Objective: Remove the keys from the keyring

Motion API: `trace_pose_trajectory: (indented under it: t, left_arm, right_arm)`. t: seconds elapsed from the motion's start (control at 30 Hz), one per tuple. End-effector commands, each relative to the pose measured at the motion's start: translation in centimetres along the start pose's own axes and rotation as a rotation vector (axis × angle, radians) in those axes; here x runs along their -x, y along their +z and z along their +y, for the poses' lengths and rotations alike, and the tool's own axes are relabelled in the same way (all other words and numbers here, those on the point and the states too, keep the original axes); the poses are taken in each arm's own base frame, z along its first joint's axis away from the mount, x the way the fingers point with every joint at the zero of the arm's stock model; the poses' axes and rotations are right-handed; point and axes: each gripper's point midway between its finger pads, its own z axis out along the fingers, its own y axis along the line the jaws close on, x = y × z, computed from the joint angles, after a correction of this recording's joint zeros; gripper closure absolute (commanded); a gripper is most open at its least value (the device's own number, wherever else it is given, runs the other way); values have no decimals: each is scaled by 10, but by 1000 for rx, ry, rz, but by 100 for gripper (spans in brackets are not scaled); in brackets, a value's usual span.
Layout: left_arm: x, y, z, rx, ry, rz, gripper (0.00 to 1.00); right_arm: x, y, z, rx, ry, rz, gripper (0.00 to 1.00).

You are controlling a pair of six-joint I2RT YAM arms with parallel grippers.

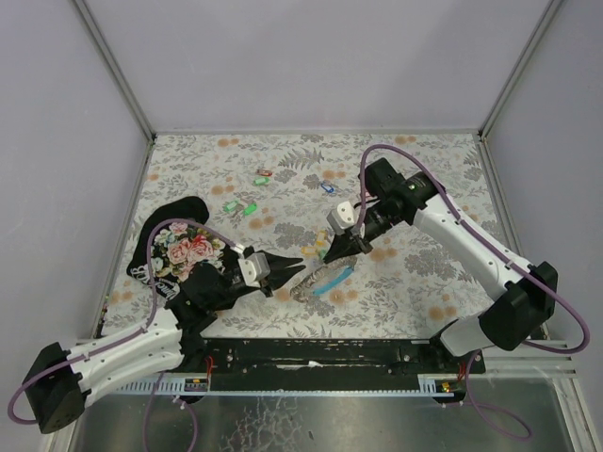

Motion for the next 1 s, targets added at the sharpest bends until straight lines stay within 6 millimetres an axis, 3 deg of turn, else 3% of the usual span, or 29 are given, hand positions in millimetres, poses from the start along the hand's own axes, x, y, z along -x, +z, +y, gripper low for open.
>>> trace_pose_trajectory:
  t: [0.0, 0.17, 0.97]
  left_arm:
    - [32, 9, -26, -209, -26, -107, 84]
    - [26, 19, -28, -246, -86, -78, 86]
    - [15, 33, -20, -243, -161, -33, 85]
  right_arm:
    - [15, -5, 0, 16, -112, -26, 100]
    - [17, -5, 4, 30, -142, -37, 100]
    - [20, -1, 12, 55, -141, -91, 100]
